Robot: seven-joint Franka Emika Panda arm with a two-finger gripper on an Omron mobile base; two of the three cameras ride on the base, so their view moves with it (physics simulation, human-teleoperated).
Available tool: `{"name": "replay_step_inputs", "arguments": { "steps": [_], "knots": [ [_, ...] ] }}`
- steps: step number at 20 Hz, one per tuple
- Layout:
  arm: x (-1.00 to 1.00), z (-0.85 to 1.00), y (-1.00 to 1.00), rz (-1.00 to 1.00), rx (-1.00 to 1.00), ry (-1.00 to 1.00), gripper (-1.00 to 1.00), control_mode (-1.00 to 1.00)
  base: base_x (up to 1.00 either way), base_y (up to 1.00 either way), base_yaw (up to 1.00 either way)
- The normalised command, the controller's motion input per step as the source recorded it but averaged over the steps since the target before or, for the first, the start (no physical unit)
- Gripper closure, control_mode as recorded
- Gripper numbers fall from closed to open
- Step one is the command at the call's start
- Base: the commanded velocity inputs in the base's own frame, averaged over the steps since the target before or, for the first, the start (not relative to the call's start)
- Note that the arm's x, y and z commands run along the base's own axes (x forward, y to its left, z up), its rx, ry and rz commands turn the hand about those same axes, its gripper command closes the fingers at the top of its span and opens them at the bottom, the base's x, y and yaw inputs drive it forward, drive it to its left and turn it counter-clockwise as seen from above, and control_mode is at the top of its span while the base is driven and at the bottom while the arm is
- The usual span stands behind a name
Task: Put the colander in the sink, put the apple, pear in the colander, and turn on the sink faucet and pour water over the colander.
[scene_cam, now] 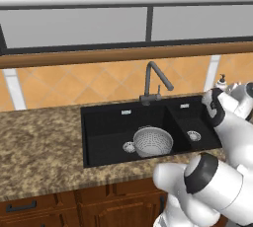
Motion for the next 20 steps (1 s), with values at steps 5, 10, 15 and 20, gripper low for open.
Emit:
{"name": "replay_step_inputs", "arguments": {
  "steps": [5, 10, 15, 20],
  "knots": [
    [-0.03, 0.22, -0.84, 0.35, -0.22, 0.0, -1.0, -1.0, 0.0, 0.0, 0.0],
    [0.0, 0.24, -0.63, 0.41, -0.35, 0.0, -1.0, -1.0, 0.0, 0.0, 0.0],
    [0.0, 0.01, -0.48, 0.4, -0.47, 0.12, -1.0, -1.0, 0.0, 0.0, 0.0],
    [-0.02, -0.04, -0.24, 0.31, -0.46, 0.22, -1.0, -1.0, 0.0, 0.0, 0.0]
  ]
}}
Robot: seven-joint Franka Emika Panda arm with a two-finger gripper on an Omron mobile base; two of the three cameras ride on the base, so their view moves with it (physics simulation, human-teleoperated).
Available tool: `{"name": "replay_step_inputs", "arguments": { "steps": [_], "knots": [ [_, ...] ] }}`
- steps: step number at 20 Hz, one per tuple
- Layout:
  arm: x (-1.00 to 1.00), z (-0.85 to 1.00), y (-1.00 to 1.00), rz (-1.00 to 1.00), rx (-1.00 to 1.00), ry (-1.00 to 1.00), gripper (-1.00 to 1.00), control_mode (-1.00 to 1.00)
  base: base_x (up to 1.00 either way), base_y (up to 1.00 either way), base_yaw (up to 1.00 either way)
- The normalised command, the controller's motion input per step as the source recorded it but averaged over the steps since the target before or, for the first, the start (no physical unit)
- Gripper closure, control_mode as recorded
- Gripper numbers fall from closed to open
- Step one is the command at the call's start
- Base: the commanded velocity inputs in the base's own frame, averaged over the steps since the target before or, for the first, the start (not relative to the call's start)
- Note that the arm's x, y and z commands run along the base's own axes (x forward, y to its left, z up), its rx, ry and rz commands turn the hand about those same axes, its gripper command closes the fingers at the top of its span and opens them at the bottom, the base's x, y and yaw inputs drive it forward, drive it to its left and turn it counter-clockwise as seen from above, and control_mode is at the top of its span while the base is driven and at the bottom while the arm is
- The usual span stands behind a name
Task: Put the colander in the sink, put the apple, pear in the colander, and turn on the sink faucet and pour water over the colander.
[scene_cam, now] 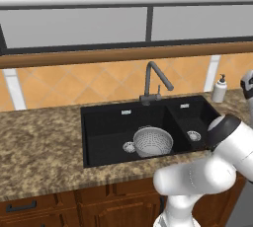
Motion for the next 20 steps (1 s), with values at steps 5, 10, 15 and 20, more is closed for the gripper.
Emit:
{"name": "replay_step_inputs", "arguments": {
  "steps": [5, 10, 15, 20],
  "knots": [
    [0.0, -0.16, -0.1, 0.13, -0.27, 0.31, -1.0, -1.0, 0.0, 0.0, 0.0],
    [0.0, -0.3, -0.29, 0.08, -0.03, 0.27, -1.0, -1.0, 0.0, 0.0, 0.0],
    [0.0, -0.15, -0.67, 0.28, -0.05, 0.16, -1.0, -1.0, 0.0, 0.0, 0.0],
    [0.0, -0.2, -0.55, 0.41, -0.04, 0.13, -1.0, -1.0, 0.0, 0.0, 0.0]
  ]
}}
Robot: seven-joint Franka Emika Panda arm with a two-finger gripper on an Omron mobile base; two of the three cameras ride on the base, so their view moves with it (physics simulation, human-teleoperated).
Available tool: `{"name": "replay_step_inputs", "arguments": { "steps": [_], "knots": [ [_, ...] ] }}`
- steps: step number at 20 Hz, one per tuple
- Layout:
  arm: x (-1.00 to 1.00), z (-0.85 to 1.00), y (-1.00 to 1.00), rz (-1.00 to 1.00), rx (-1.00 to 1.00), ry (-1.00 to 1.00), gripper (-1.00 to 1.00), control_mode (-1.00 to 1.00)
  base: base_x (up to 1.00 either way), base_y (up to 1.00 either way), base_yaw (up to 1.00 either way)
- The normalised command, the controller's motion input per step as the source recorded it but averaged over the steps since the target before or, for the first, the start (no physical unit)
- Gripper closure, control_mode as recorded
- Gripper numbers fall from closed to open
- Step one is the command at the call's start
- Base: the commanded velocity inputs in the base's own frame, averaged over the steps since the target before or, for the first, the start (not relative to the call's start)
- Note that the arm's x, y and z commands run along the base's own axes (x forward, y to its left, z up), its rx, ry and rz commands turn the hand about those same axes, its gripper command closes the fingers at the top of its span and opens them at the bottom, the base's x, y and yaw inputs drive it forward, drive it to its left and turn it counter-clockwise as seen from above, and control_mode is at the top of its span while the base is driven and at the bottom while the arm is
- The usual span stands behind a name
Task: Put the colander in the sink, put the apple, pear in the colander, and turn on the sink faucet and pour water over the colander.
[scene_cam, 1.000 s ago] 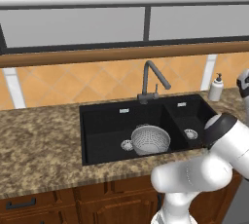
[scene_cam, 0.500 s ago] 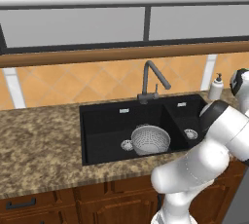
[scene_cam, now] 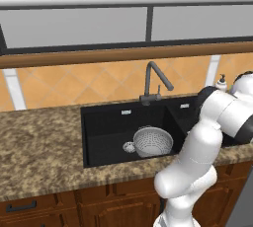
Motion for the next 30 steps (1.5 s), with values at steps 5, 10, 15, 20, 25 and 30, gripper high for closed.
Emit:
{"name": "replay_step_inputs", "arguments": {
  "steps": [5, 10, 15, 20, 25, 30],
  "knots": [
    [0.0, -0.22, -0.34, 0.39, -0.02, 0.13, -1.0, -1.0, 0.0, 0.0, 0.0],
    [0.0, -0.22, -0.21, 0.32, -0.02, 0.15, -1.0, -1.0, 0.0, 0.0, 0.0],
    [0.0, -0.2, -0.07, 0.28, -0.01, 0.16, -1.0, -1.0, 0.0, 0.0, 0.0],
    [0.0, -0.21, 0.0, 0.25, 0.0, 0.17, -1.0, -1.0, 0.0, 0.0, 0.0],
    [0.0, -0.29, 0.08, 0.21, -0.02, 0.15, -1.0, -1.0, 0.0, 0.0, 0.0],
    [0.0, -0.36, 0.26, 0.16, -0.05, 0.06, -1.0, -1.0, 0.0, 0.0, 0.0]
  ]
}}
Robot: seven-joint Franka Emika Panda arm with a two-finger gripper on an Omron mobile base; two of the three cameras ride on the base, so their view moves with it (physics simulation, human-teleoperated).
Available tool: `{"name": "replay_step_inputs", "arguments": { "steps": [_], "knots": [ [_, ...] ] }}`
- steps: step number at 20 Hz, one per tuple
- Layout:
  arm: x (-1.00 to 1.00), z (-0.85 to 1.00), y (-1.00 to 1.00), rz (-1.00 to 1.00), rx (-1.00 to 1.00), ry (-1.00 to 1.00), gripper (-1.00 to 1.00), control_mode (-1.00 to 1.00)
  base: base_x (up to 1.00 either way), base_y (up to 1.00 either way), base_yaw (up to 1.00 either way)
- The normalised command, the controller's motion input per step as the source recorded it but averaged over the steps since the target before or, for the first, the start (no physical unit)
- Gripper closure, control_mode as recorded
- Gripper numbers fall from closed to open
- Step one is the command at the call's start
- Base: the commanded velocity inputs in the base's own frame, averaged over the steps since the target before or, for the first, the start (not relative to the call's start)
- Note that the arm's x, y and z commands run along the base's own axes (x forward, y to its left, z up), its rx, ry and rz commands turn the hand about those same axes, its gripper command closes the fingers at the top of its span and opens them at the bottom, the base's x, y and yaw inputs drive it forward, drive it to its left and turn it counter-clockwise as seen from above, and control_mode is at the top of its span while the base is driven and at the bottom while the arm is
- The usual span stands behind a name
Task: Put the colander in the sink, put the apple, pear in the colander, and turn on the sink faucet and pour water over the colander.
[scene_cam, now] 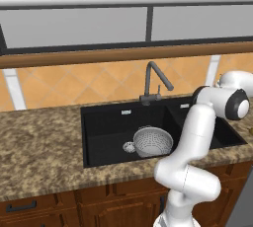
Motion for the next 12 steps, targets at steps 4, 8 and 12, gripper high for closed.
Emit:
{"name": "replay_step_inputs", "arguments": {
  "steps": [4, 8, 12],
  "knots": [
    [0.0, -0.24, 0.29, 0.04, -0.03, 0.0, -1.0, -1.0, 0.0, 0.0, 0.0],
    [0.0, -0.23, 0.15, 0.0, -0.04, 0.0, -1.0, -1.0, 0.0, 0.0, 0.0],
    [0.0, -0.28, 0.07, 0.0, -0.07, 0.0, -1.0, -1.0, 0.0, 0.0, 0.0]
  ]
}}
